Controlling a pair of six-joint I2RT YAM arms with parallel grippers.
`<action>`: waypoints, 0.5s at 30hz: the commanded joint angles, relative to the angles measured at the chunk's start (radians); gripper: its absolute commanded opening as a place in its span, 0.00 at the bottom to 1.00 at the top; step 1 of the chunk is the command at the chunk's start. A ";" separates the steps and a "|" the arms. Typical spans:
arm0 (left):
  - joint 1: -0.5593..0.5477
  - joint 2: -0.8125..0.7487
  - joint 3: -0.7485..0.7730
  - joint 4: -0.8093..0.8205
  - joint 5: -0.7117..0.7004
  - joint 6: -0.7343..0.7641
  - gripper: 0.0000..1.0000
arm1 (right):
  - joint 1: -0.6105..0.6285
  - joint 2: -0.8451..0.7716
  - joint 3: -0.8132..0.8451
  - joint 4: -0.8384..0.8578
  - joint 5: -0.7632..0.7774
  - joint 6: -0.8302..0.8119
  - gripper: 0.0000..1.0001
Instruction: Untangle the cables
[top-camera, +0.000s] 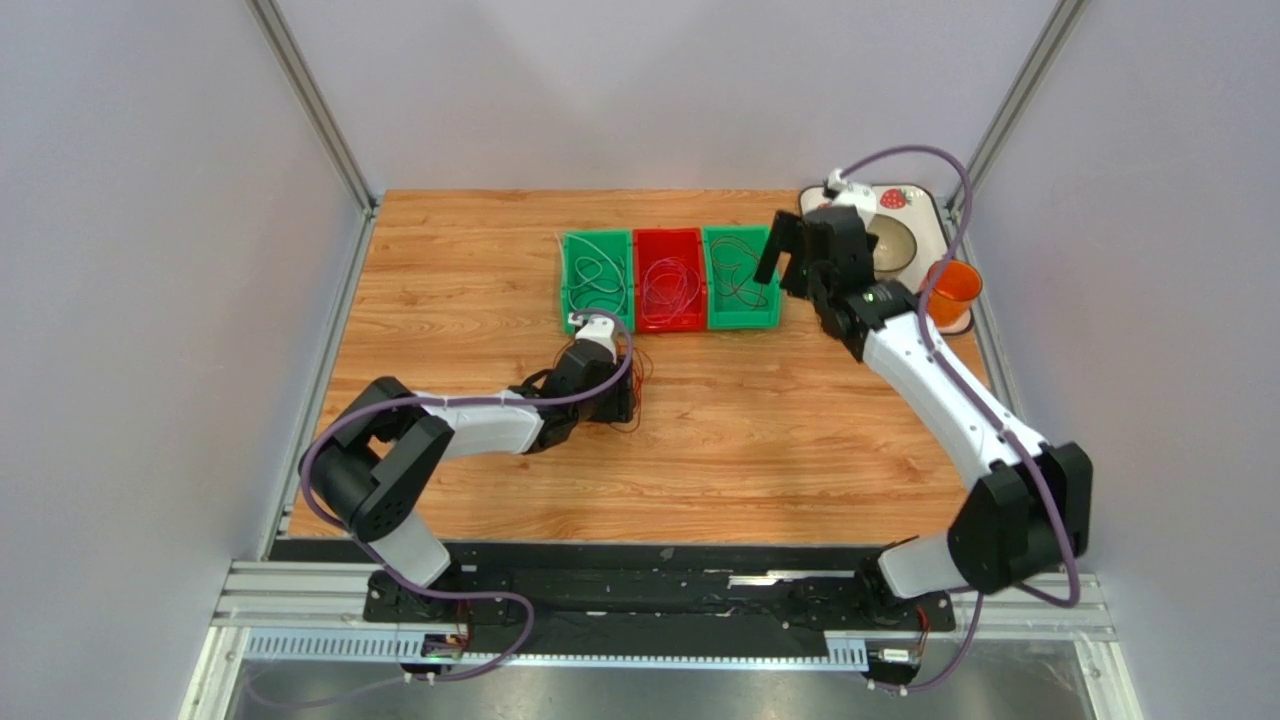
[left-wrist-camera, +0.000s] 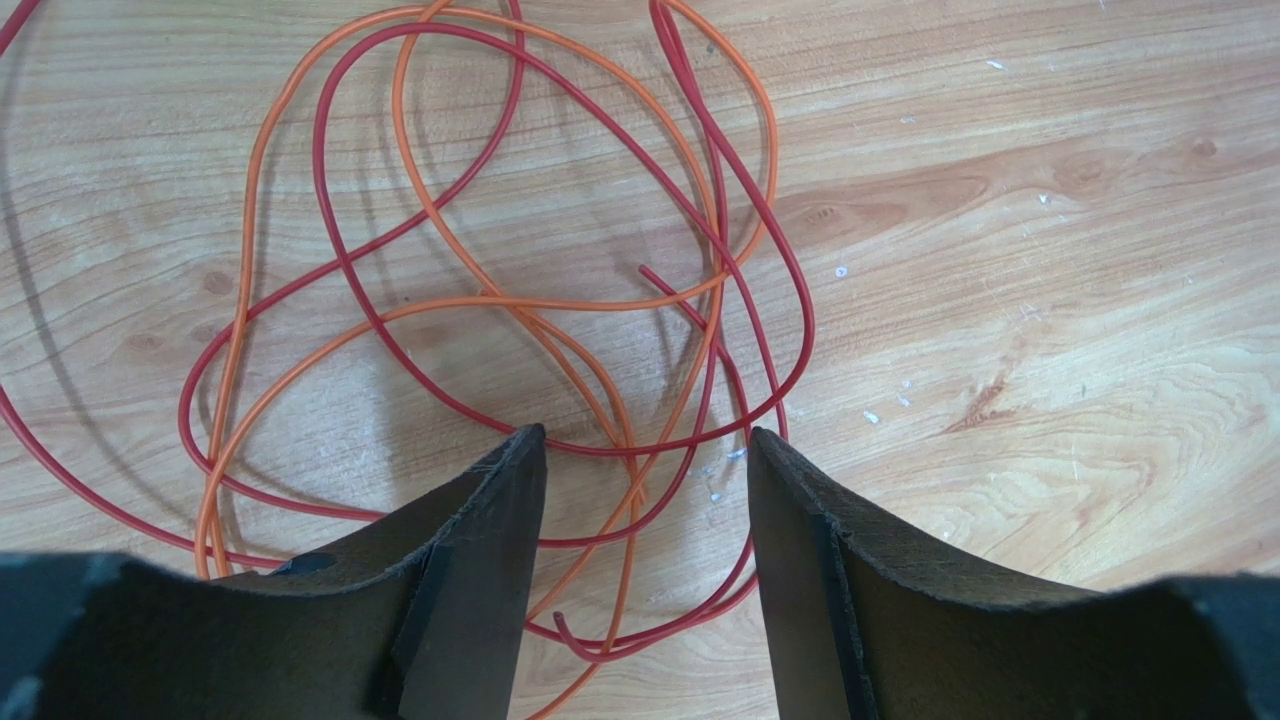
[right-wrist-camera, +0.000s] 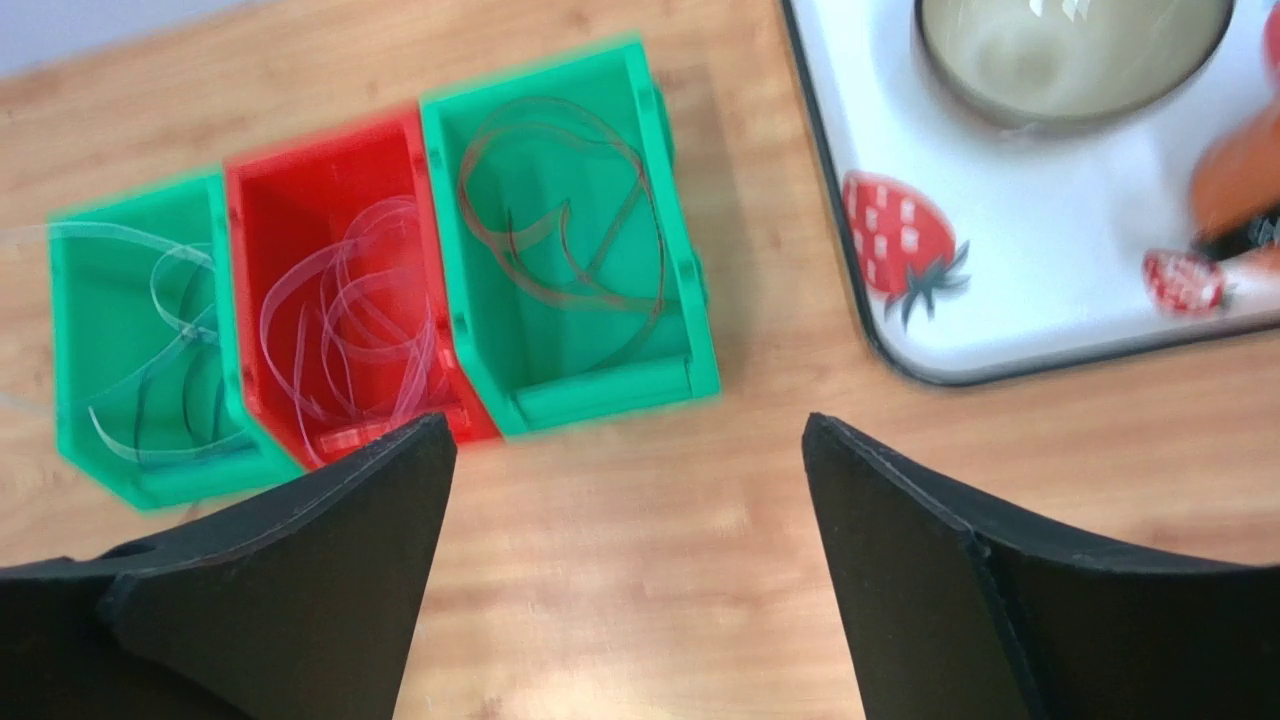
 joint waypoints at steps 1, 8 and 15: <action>-0.002 0.002 -0.005 0.003 0.013 0.002 0.61 | 0.043 -0.136 -0.310 0.143 -0.151 0.125 0.92; -0.002 -0.009 -0.013 0.019 0.038 0.009 0.65 | 0.191 -0.276 -0.563 0.303 -0.138 0.110 0.93; -0.002 -0.101 0.002 -0.053 0.154 0.086 0.73 | 0.224 -0.324 -0.674 0.393 -0.164 0.140 0.91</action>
